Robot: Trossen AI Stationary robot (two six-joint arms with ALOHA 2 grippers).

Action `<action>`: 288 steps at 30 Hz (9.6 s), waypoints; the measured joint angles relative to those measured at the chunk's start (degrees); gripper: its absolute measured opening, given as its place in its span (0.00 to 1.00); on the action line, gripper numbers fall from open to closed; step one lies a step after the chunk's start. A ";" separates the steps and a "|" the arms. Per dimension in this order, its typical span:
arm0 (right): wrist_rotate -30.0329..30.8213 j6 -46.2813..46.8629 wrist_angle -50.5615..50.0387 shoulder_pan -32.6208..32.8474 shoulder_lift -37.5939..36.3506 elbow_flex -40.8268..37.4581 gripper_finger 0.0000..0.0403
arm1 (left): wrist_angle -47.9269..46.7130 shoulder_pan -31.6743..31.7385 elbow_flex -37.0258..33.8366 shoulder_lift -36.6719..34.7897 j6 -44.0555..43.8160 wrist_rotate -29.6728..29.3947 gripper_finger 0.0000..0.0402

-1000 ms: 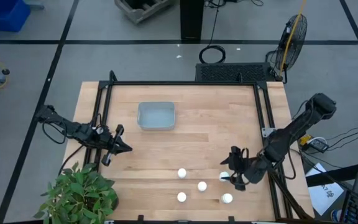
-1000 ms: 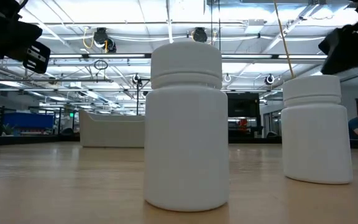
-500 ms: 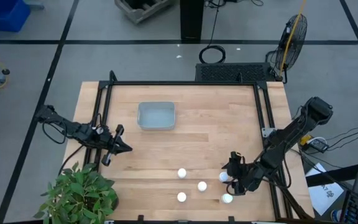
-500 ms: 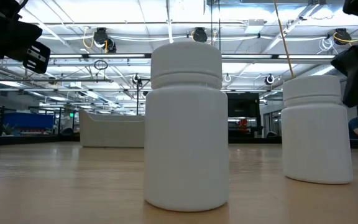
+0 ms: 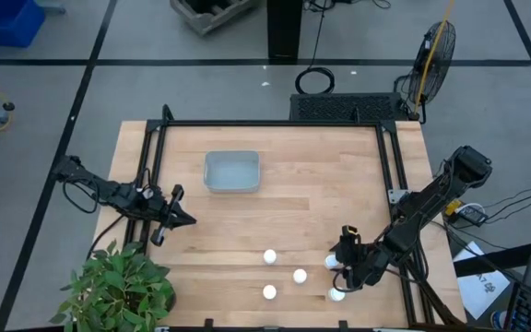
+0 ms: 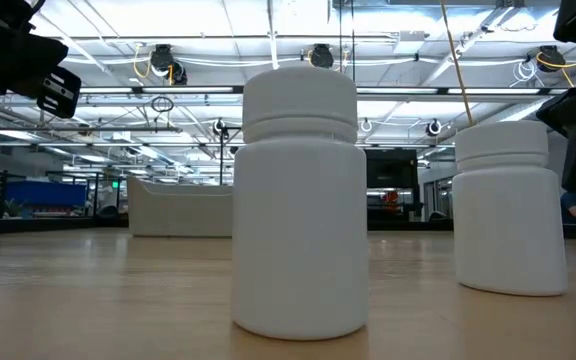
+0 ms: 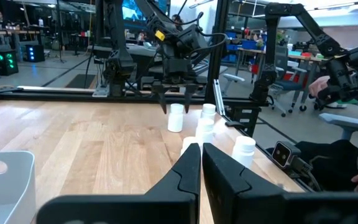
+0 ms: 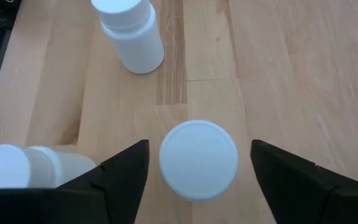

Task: Pick and place pill bottles into a basket
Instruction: Put the white medicine bottle into the gray basket

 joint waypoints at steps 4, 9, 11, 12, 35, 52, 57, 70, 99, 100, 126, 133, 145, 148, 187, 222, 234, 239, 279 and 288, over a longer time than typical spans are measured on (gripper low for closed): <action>0.00 0.00 -0.02 0.00 0.00 0.00 0.55 | 0.00 0.01 0.00 0.00 0.00 0.00 0.06; 0.13 0.00 -0.37 0.00 -0.07 0.00 0.40 | 0.00 0.01 0.00 0.00 0.00 0.00 0.06; 0.15 -0.23 -0.33 -0.02 -0.07 0.00 0.37 | 0.00 -0.02 0.00 0.00 0.00 0.00 0.06; 0.23 -0.46 -0.33 -0.02 -0.07 0.00 0.37 | 0.00 -0.01 0.00 0.00 0.00 0.00 0.06; -4.40 -29.73 23.31 -23.54 -1.53 -0.01 0.38 | 0.00 -0.02 -0.02 -0.02 0.00 0.00 0.06; -14.86 -50.40 14.27 -41.21 14.11 28.65 0.37 | 0.02 0.01 0.00 0.00 0.00 0.00 0.06; -21.38 -51.40 12.07 -47.35 19.93 37.63 0.38 | -0.02 0.00 0.00 0.00 0.00 0.01 0.06; -32.00 -50.73 0.21 -60.52 36.34 57.22 0.37 | 0.00 -0.01 0.00 0.00 0.00 0.02 0.06; -34.27 -51.06 -3.80 -63.78 47.80 62.51 0.40 | 0.00 0.01 0.00 0.00 0.00 0.00 0.06; -34.22 -51.06 -3.80 -63.76 47.80 62.51 0.40 | 0.01 -0.02 0.00 0.00 0.00 0.00 0.06; -31.31 -53.17 -4.10 -63.78 47.80 62.42 0.53 | 0.02 -0.02 0.00 0.00 0.00 0.00 0.06; -25.76 -56.69 -4.07 -62.66 47.25 62.38 0.54 | 0.00 0.00 0.00 0.00 0.00 0.00 0.06; -22.94 -58.76 -8.73 -57.60 43.05 62.36 0.59 | 0.02 0.00 0.00 0.00 0.00 -0.01 0.06; -19.46 -59.52 -10.55 -55.72 39.95 62.36 0.59 | 0.00 -0.02 0.00 0.02 0.00 0.00 0.06; -2.82 -13.93 -26.43 -4.36 11.04 31.80 0.59 | 0.00 -0.01 0.00 0.00 0.00 0.00 0.06; 0.30 6.79 -27.34 10.73 17.31 31.88 0.59 | 0.00 -0.02 0.00 0.00 0.00 -0.02 0.06; 0.03 8.22 -27.43 10.99 20.87 31.89 0.59 | 0.00 -0.01 0.00 0.00 0.00 -0.02 0.06; -1.75 9.53 -27.43 10.99 22.24 31.89 0.59 | -0.02 -0.02 0.00 0.00 0.00 -0.02 0.06; 5.03 -2.89 -29.35 1.93 13.55 29.47 0.38 | 0.00 0.00 0.00 0.00 0.00 -0.02 0.06; 10.02 -20.80 -25.68 -9.60 11.37 29.49 0.38 | 0.00 -0.02 0.00 0.00 0.00 -0.04 0.06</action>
